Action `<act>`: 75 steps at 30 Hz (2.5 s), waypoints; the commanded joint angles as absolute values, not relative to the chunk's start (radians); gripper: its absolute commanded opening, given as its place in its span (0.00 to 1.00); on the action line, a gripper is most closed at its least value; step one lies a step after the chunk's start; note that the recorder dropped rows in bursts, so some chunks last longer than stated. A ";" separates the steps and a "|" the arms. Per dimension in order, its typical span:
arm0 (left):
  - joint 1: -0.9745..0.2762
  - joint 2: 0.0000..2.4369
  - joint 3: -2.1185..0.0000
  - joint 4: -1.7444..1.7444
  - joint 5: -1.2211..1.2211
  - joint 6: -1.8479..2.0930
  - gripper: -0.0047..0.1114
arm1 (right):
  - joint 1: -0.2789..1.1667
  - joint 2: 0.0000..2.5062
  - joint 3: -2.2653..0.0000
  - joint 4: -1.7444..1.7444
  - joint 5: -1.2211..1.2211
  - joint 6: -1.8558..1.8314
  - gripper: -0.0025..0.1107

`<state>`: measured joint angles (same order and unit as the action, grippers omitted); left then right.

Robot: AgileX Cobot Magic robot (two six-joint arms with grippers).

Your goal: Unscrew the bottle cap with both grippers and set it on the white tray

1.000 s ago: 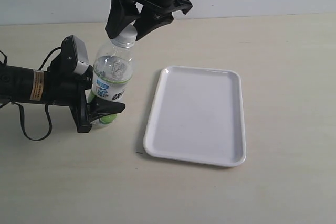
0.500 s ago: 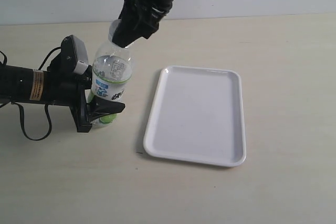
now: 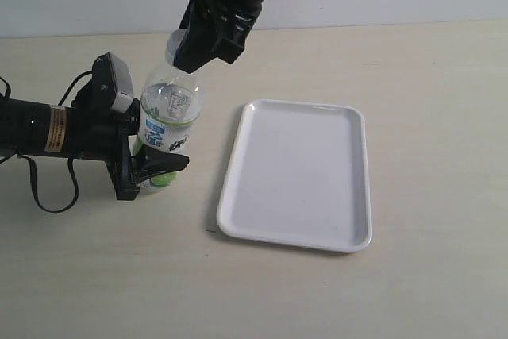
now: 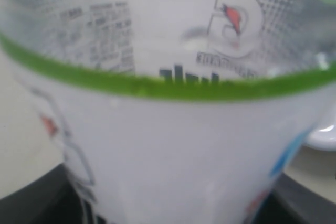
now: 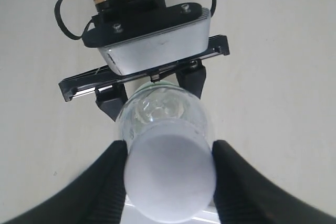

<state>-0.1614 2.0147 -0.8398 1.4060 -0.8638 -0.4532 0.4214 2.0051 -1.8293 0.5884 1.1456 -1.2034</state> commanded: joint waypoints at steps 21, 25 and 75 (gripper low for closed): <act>-0.136 2.013 -0.844 1.355 -0.931 -0.471 0.04 | 0.371 1.823 -1.833 0.367 1.076 -0.744 0.02; -0.087 2.013 -0.844 1.337 -0.991 -0.478 0.04 | 0.352 1.802 -1.833 0.169 1.176 -0.476 0.02; -0.060 2.013 -0.844 1.265 -1.109 -0.502 0.04 | 0.373 2.142 -1.413 0.131 0.782 0.105 0.02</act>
<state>-0.0619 2.0181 -0.8398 1.2932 -1.0668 -0.5004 0.3740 2.1282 -1.4135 0.1250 0.8019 0.0982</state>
